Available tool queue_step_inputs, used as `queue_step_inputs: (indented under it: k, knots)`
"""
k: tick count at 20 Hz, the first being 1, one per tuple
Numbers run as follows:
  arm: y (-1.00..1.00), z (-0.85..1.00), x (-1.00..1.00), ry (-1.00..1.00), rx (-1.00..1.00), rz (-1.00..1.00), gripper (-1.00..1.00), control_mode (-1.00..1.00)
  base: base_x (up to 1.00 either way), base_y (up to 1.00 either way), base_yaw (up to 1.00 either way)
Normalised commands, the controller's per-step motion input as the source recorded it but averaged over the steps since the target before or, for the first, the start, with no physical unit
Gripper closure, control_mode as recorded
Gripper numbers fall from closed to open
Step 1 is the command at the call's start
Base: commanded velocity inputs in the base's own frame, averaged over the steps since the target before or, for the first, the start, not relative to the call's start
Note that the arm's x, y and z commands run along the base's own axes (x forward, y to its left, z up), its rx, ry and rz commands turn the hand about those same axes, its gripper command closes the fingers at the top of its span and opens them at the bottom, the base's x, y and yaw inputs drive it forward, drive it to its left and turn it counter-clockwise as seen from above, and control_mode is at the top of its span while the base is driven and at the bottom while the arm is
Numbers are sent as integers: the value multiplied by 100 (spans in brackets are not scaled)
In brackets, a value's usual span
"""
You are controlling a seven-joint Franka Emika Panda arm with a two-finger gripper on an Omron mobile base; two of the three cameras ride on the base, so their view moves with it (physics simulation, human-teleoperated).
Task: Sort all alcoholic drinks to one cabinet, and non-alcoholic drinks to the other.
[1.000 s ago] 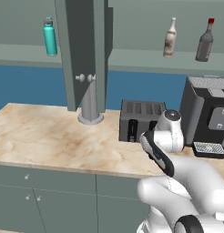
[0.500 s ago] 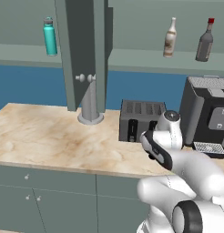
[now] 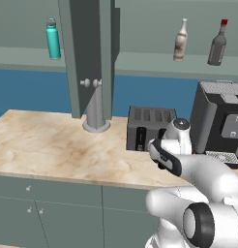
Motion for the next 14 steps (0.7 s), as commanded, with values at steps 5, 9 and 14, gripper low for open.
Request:
queue_step_inputs:
  k: [5, 9, 14]
  knots:
    - [19, -63, 7, -1, -6, 2, -100, -100, 0, 0, 0]
    - [7, -37, 5, -6, -3, 2, -100, -100, 0, 0, 0]
    - [-3, -10, 23, -4, 0, 0, 100, -100, 0, 0, 0]
